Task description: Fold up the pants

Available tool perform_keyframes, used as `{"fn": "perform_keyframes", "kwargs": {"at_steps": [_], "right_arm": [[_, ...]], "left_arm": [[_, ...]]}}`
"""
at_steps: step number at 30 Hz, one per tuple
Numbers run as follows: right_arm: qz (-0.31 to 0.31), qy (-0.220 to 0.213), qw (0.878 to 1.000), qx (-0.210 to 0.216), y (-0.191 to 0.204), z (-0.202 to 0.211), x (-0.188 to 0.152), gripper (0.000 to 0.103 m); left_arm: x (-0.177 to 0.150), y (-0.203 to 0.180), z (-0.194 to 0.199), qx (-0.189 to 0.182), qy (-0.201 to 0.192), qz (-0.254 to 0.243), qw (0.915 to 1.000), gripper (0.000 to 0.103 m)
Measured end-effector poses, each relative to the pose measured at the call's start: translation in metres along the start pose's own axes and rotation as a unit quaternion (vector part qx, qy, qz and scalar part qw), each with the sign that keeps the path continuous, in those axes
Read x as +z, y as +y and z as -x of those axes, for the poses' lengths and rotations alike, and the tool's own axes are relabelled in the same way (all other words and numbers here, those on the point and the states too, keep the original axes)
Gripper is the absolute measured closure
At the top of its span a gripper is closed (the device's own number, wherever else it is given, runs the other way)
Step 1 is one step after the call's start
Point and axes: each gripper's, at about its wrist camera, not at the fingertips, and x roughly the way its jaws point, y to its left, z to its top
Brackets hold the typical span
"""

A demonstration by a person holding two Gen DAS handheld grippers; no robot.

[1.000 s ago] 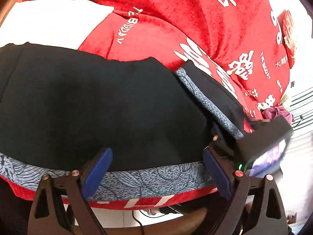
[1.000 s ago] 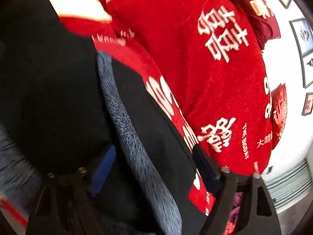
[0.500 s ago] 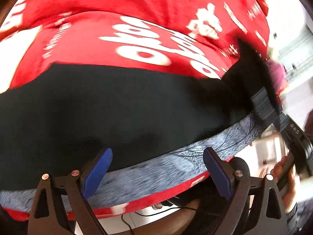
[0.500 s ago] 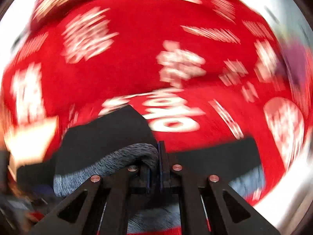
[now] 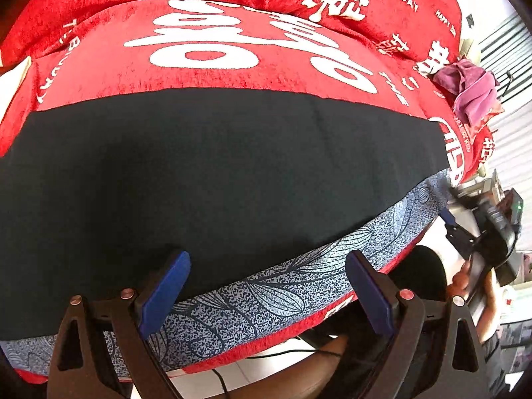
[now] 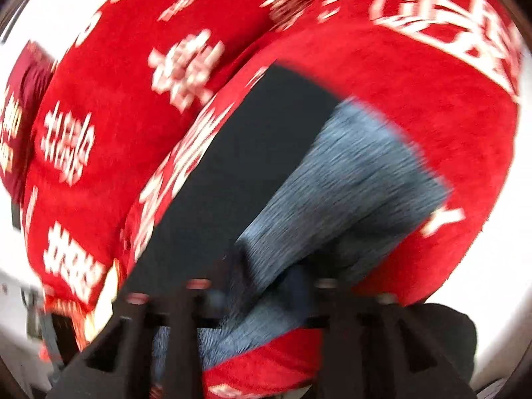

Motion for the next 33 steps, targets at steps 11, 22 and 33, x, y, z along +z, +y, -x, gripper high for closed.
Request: {"fn": "perform_keyframes", "kwargs": {"at_steps": [11, 22, 33], "right_arm": [[-0.018, -0.028, 0.996, 0.078, -0.013, 0.027, 0.019, 0.097], [-0.049, 0.016, 0.999, -0.002, -0.038, 0.021, -0.007, 0.097], [0.076, -0.071, 0.989, -0.104, 0.008, 0.074, 0.008, 0.065]], "left_arm": [[0.008, -0.003, -0.001, -0.005, -0.001, 0.019, 0.9998, 0.002], [0.006, -0.013, -0.007, 0.002, 0.007, 0.0, 1.0, 0.002], [0.009, -0.001, -0.002, 0.01, -0.005, 0.02, 0.9997, 0.002]]}}
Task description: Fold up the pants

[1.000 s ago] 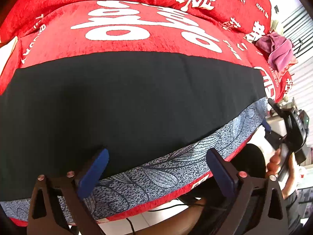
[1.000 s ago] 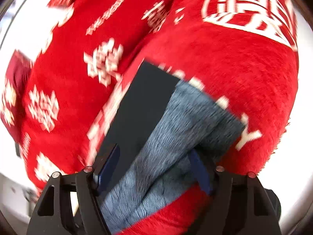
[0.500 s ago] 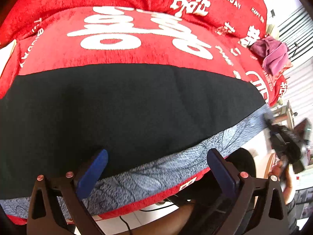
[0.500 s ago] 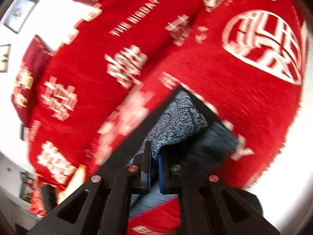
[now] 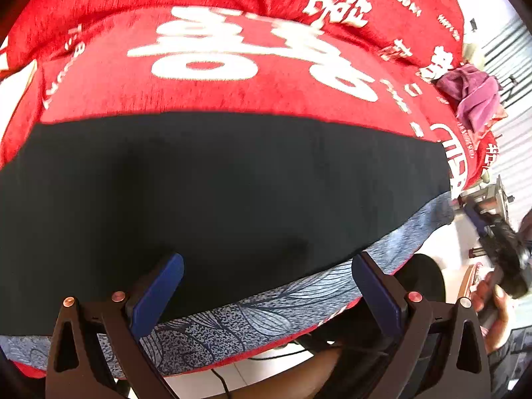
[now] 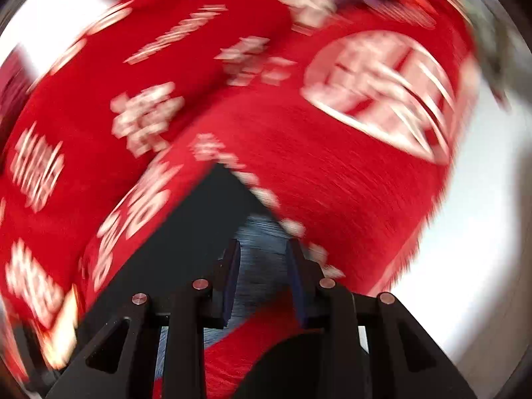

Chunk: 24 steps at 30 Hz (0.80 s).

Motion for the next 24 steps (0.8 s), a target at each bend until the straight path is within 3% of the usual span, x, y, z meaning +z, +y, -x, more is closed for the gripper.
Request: {"fn": "perform_keyframes", "kwargs": {"at_steps": [1, 2, 3, 4, 6, 10, 12, 16, 18, 20, 22, 24], "right_arm": [[0.043, 0.012, 0.999, 0.026, 0.019, -0.004, -0.002, 0.058], [0.063, 0.025, 0.997, 0.042, 0.029, -0.008, -0.004, 0.039], [0.076, 0.041, 0.995, 0.058, 0.035, -0.015, -0.006, 0.03], [0.077, 0.052, 0.994, 0.066, 0.036, -0.022, -0.007, 0.03], [0.055, 0.068, 0.996, 0.035, 0.019, -0.041, -0.008, 0.031], [-0.083, 0.079, 0.993, -0.042, -0.058, -0.055, -0.006, 0.031], [-0.077, 0.056, 0.995, -0.026, -0.058, -0.042, 0.0, 0.031], [0.067, -0.002, 0.998, 0.0, 0.006, -0.022, 0.016, 0.03], [0.16, -0.006, 0.987, 0.016, 0.049, -0.034, 0.016, 0.023], [0.236, -0.005, 0.972, 0.024, 0.083, -0.054, 0.018, 0.023], [0.27, 0.01, 0.963, -0.001, 0.098, -0.086, 0.024, 0.023], [0.26, 0.052, 0.963, -0.042, 0.087, -0.126, 0.036, 0.023]], "left_arm": [[-0.001, 0.002, -0.004, 0.0, 0.003, 0.005, 1.0, 0.002], [-0.002, 0.003, -0.003, -0.001, -0.003, 0.002, 1.0, 0.002], [-0.002, 0.002, -0.001, -0.001, -0.003, -0.001, 1.0, 0.002], [-0.003, 0.002, 0.001, 0.0, -0.004, -0.003, 1.0, 0.002], [-0.004, 0.01, 0.008, 0.004, -0.014, 0.003, 0.9999, 0.002], [-0.006, 0.035, 0.01, 0.009, -0.016, 0.04, 0.999, 0.002], [-0.006, 0.039, 0.01, 0.002, -0.021, 0.044, 0.9988, 0.002], [-0.005, 0.027, 0.003, 0.039, -0.02, 0.018, 0.9989, 0.002], [-0.007, 0.022, 0.001, 0.057, -0.022, -0.003, 0.9981, 0.002], [-0.01, 0.021, 0.003, 0.059, -0.023, -0.012, 0.9979, 0.002], [-0.012, 0.026, 0.01, 0.056, -0.024, -0.003, 0.9982, 0.002], [-0.014, 0.034, 0.022, 0.059, -0.036, 0.008, 0.9976, 0.002]]}}
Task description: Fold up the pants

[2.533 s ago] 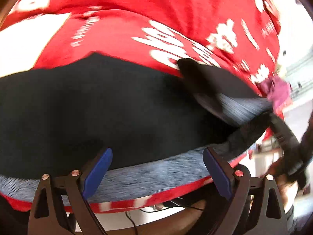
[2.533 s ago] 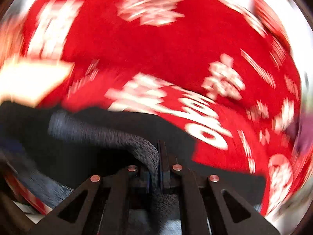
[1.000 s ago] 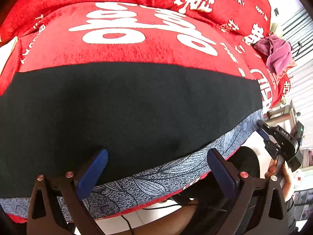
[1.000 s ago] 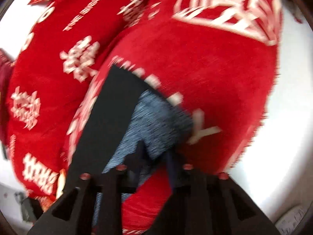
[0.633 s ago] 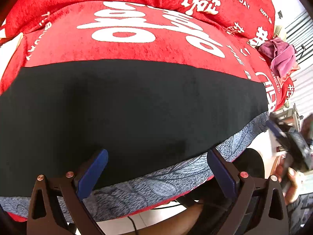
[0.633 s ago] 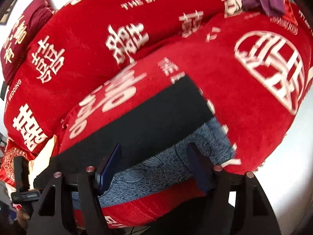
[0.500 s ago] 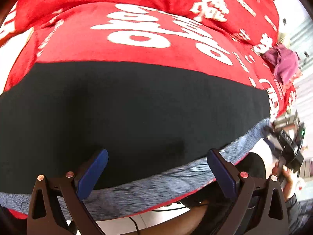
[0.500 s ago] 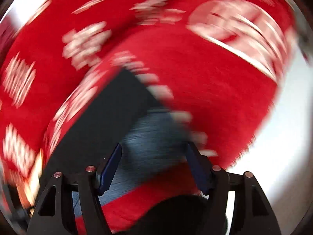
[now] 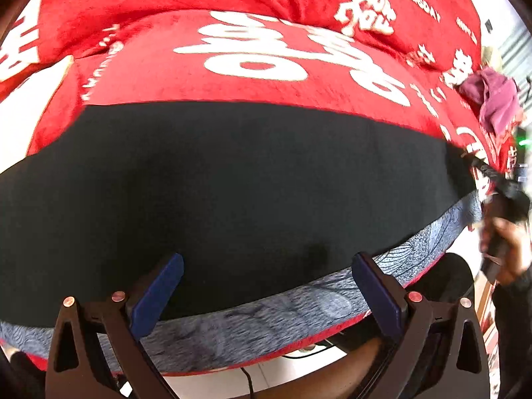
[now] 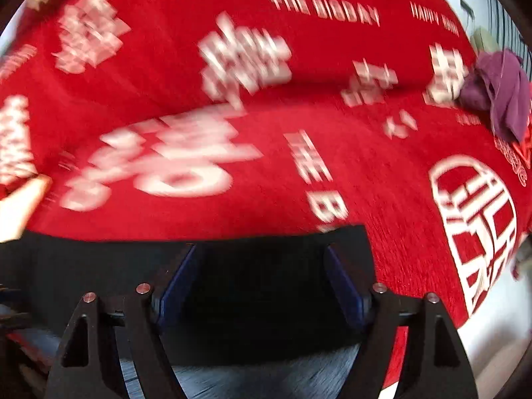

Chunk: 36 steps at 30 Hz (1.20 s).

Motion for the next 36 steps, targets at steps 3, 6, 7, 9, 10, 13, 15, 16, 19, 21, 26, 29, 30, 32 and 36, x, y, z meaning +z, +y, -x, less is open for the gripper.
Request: {"fn": "perform_keyframes", "kwargs": {"at_steps": [3, 6, 7, 9, 10, 13, 15, 16, 19, 21, 26, 29, 30, 32, 36], "right_arm": [[-0.022, -0.008, 0.999, 0.024, -0.018, -0.009, 0.006, 0.023], [-0.02, -0.014, 1.0, 0.013, -0.002, 0.015, 0.01, 0.022], [-0.02, -0.028, 0.999, 0.035, 0.007, 0.028, 0.005, 0.021], [-0.008, -0.025, 0.998, 0.055, 0.031, 0.044, -0.009, 0.02], [0.0, -0.021, 0.998, 0.066, 0.042, 0.048, -0.017, 0.019], [0.02, 0.016, 0.996, 0.082, 0.075, 0.04, -0.042, 0.019], [0.035, 0.07, 0.995, 0.057, 0.092, 0.021, -0.057, 0.019], [0.047, 0.074, 0.995, 0.036, 0.103, 0.017, -0.063, 0.018], [0.067, 0.035, 0.995, 0.071, 0.14, 0.032, -0.053, 0.018], [0.091, 0.008, 0.992, 0.085, 0.166, 0.04, -0.044, 0.017], [0.137, 0.025, 0.975, 0.174, 0.224, 0.003, -0.031, 0.016], [0.133, 0.024, 0.981, 0.138, 0.203, -0.023, -0.028, 0.02], [0.109, 0.02, 0.982, 0.151, 0.184, -0.023, -0.025, 0.026], [0.087, 0.022, 0.986, 0.138, 0.162, -0.019, -0.02, 0.027], [0.086, 0.026, 0.996, 0.004, 0.137, -0.002, -0.015, 0.024]], "left_arm": [[0.0, 0.017, 0.017, 0.018, -0.026, 0.015, 0.9994, 0.002], [0.003, 0.038, 0.021, 0.024, -0.038, 0.042, 0.9981, 0.002], [0.003, 0.045, 0.014, 0.028, -0.027, 0.049, 0.998, 0.002], [0.002, 0.055, -0.004, 0.038, -0.004, 0.06, 0.9974, 0.002], [0.0, 0.056, -0.01, 0.045, -0.009, 0.058, 0.9973, 0.002], [-0.003, 0.041, -0.013, 0.088, -0.013, 0.011, 0.996, 0.002], [-0.005, 0.037, -0.006, 0.077, -0.018, 0.005, 0.9968, 0.002], [-0.006, 0.037, -0.002, 0.069, -0.022, 0.008, 0.9974, 0.002], [-0.008, 0.038, -0.001, 0.073, -0.025, 0.004, 0.997, 0.002], [-0.01, 0.045, -0.011, 0.076, -0.009, 0.015, 0.9969, 0.002], [-0.015, 0.051, -0.005, 0.074, -0.017, 0.009, 0.997, 0.002], [-0.018, 0.072, 0.001, 0.072, -0.018, 0.036, 0.9966, 0.002], [-0.019, 0.079, 0.002, 0.071, -0.019, 0.045, 0.9963, 0.002], [-0.021, 0.089, 0.004, 0.072, -0.021, 0.057, 0.9955, 0.002], [-0.02, 0.084, 0.011, 0.059, -0.028, 0.073, 0.9952, 0.002]]}}
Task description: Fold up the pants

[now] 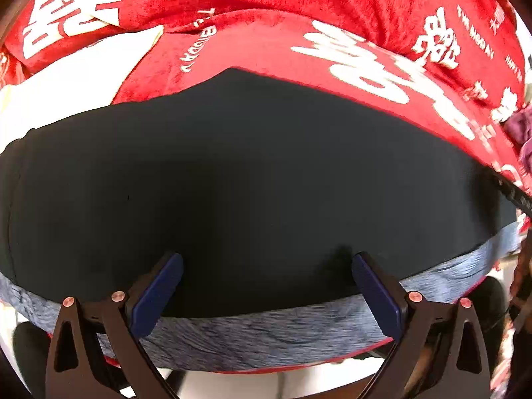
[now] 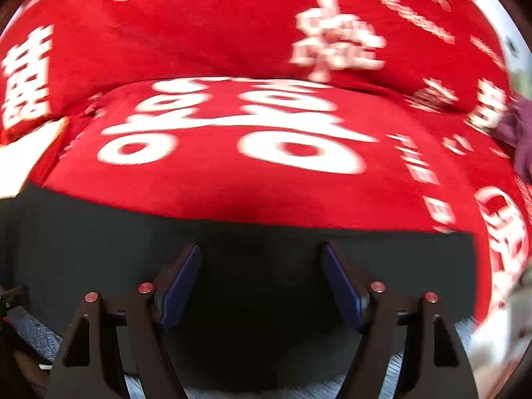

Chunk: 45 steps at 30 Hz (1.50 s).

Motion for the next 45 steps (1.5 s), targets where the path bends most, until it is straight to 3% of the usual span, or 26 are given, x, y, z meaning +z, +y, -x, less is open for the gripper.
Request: {"fn": "perform_keyframes", "kwargs": {"at_steps": [3, 5, 7, 10, 17, 20, 23, 28, 34, 37, 40, 42, 45], "right_arm": [[-0.029, -0.01, 0.999, 0.043, 0.011, 0.026, -0.008, 0.021], [0.003, 0.004, 0.998, 0.07, 0.045, 0.032, -0.022, 0.021], [0.048, 0.022, 0.994, 0.098, 0.08, 0.033, -0.04, 0.021], [0.097, 0.046, 0.992, 0.072, 0.101, 0.019, -0.063, 0.021], [0.057, 0.04, 0.995, 0.066, 0.072, 0.015, -0.065, 0.012], [0.066, 0.039, 0.996, 0.055, 0.077, 0.013, -0.065, 0.009], [0.061, 0.04, 0.996, 0.057, 0.078, 0.012, -0.065, 0.005], [0.057, 0.043, 0.996, 0.05, 0.08, 0.01, -0.065, 0.001], [0.055, 0.043, 0.996, 0.046, 0.08, 0.008, -0.065, 0.001], [0.054, 0.044, 0.997, 0.045, 0.081, 0.008, -0.065, 0.001], [0.054, 0.044, 0.997, 0.044, 0.081, 0.008, -0.065, 0.001], [0.054, 0.044, 0.997, 0.045, 0.081, 0.008, -0.065, 0.001], [0.054, 0.044, 0.997, 0.044, 0.081, 0.008, -0.065, 0.001]], "left_arm": [[0.001, -0.028, 0.004, -0.026, -0.005, -0.038, 0.9989, 0.002], [-0.001, -0.044, -0.002, -0.013, 0.0, -0.078, 0.9969, 0.002], [-0.005, -0.041, -0.012, 0.015, 0.016, -0.085, 0.9961, 0.002], [-0.006, -0.012, -0.008, 0.028, 0.01, -0.057, 0.9979, 0.002], [-0.004, 0.075, 0.005, 0.066, 0.003, 0.054, 0.9963, 0.002], [-0.006, 0.084, 0.009, 0.064, -0.006, 0.048, 0.9967, 0.002], [-0.009, 0.08, 0.009, 0.104, -0.006, 0.03, 0.9941, 0.002], [-0.011, 0.098, 0.018, 0.133, -0.02, 0.042, 0.99, 0.002], [-0.016, 0.11, 0.022, 0.138, -0.025, 0.042, 0.9893, 0.002], [-0.014, 0.122, 0.026, 0.123, -0.028, 0.057, 0.9904, 0.002], [-0.011, 0.137, 0.027, 0.16, -0.025, 0.071, 0.9843, 0.002], [-0.008, 0.156, 0.036, 0.141, -0.034, 0.102, 0.9842, 0.002], [0.0, 0.182, 0.04, 0.067, -0.028, 0.154, 0.9854, 0.002]]}}
